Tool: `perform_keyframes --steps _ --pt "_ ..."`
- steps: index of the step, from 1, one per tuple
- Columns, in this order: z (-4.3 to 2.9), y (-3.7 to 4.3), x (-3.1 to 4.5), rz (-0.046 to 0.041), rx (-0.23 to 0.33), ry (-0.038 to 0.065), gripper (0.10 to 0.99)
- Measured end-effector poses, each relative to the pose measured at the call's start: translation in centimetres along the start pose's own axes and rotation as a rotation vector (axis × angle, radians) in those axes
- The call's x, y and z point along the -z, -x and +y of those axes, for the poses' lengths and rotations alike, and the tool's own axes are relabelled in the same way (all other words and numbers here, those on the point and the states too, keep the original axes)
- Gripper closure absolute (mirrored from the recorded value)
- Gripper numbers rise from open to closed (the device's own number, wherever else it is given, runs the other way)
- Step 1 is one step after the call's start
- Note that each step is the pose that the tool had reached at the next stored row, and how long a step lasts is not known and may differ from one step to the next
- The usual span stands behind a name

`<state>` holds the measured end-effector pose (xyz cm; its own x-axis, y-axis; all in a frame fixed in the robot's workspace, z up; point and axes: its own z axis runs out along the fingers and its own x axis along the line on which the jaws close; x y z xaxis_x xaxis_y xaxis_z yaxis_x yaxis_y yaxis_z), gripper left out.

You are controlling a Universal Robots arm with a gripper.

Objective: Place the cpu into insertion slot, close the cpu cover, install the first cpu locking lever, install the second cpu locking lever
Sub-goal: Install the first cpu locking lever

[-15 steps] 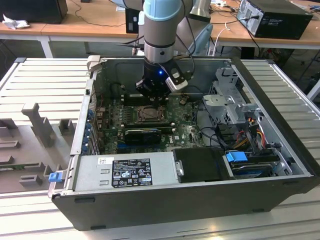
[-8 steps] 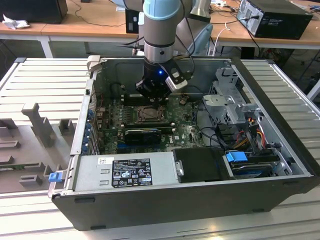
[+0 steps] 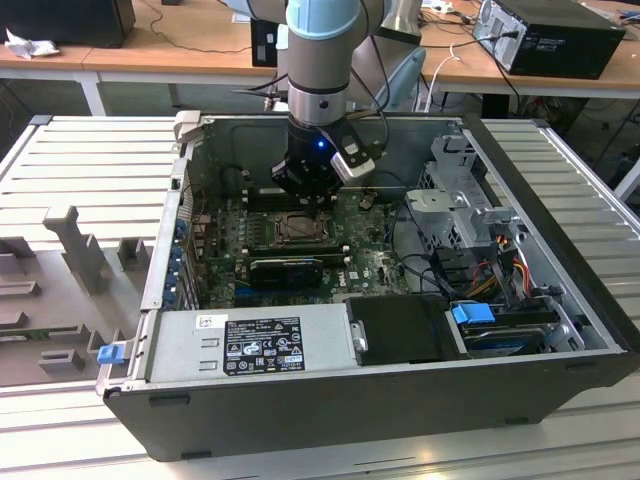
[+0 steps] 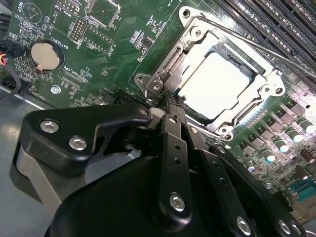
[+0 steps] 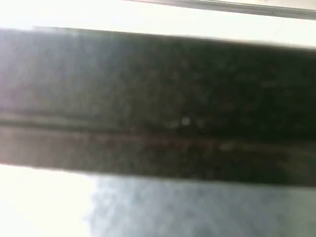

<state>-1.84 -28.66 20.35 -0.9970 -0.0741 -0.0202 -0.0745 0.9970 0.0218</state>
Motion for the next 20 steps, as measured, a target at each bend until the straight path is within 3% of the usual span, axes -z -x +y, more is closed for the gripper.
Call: perform_keyframes --steps 2,7,10,20 --pt "0.01 0.0 0.02 -0.0001 0.0 -0.002 0.98" --pt "0.01 0.0 0.04 0.0019 0.0 -0.022 0.98" --pt "0.04 0.01 -0.04 0.0027 0.001 -0.027 0.98" --pt "0.08 -0.04 -0.4 0.0032 0.001 -0.022 0.98"
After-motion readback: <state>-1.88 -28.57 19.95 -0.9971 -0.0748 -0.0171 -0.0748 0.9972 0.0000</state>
